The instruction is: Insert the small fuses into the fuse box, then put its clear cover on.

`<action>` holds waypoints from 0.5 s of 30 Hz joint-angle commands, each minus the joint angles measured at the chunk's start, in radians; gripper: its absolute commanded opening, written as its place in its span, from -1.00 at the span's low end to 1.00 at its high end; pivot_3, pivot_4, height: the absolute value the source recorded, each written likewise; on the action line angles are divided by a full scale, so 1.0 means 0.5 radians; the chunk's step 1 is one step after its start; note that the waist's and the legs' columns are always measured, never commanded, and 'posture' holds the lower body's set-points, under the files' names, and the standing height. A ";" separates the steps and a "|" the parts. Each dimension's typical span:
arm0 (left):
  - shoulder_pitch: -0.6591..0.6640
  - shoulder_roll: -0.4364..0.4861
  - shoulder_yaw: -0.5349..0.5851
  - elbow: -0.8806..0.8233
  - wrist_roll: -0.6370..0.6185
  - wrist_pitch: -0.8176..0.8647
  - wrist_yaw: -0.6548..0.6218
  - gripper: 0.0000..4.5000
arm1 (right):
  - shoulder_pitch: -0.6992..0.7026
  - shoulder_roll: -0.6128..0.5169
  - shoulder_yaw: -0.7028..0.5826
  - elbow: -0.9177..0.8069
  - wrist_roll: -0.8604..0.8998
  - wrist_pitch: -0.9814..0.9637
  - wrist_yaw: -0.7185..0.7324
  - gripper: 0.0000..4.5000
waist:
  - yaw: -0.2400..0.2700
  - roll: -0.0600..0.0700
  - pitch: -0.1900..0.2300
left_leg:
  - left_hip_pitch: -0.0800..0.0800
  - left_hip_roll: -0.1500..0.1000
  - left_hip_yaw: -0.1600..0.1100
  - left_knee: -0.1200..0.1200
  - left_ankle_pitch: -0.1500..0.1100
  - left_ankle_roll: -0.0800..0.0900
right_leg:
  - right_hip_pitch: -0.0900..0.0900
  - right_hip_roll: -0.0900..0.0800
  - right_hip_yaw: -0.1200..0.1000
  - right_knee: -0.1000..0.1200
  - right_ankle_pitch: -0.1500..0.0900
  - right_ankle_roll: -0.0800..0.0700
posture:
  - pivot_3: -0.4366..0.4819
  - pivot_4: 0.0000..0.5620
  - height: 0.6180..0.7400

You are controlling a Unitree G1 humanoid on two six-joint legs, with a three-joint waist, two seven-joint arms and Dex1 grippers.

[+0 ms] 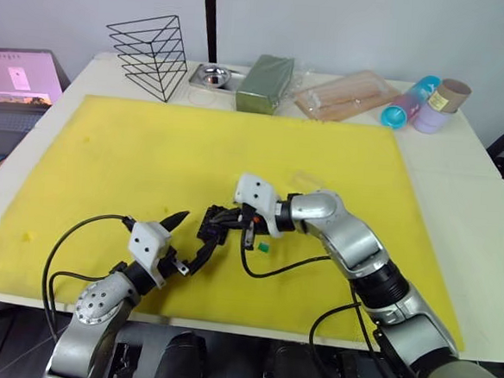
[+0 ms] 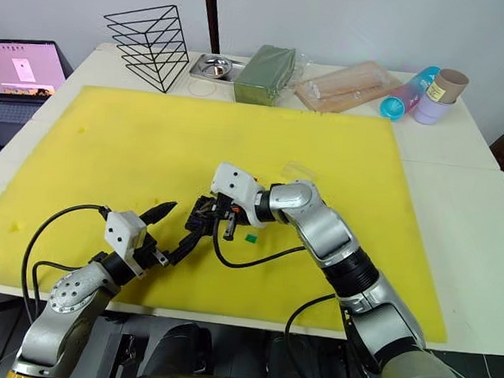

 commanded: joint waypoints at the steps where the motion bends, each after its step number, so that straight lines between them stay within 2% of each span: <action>1: 0.002 0.010 0.047 -0.023 -0.028 -0.058 -0.019 1.00 | -0.004 0.028 -0.074 -0.073 0.050 -0.004 -0.021 -0.98 | 0.000 0.000 0.000 | 0.000 0.000 0.000 -0.001 0.000 0.000 | -0.001 0.000 0.000 0.000 0.000 0.000 | -0.05 -0.47 1.00; 10: 0.043 0.096 0.152 -0.056 -0.152 -0.042 -0.143 1.00 | 0.000 0.059 -0.209 -0.233 0.245 0.096 -0.018 -0.98 | -0.005 -0.001 0.001 | 0.000 0.000 0.002 -0.012 0.000 0.000 | -0.006 0.002 0.003 -0.003 0.000 0.000 | -0.05 -0.47 1.00; 15: 0.100 0.278 0.293 -0.215 -0.361 0.080 -0.283 1.00 | -0.018 -0.029 -0.342 -0.338 0.294 0.097 -0.048 -0.98 | -0.004 -0.002 0.003 | 0.000 0.000 0.002 -0.013 0.000 0.000 | -0.007 0.002 0.003 -0.003 0.000 0.000 | -0.05 -0.47 1.00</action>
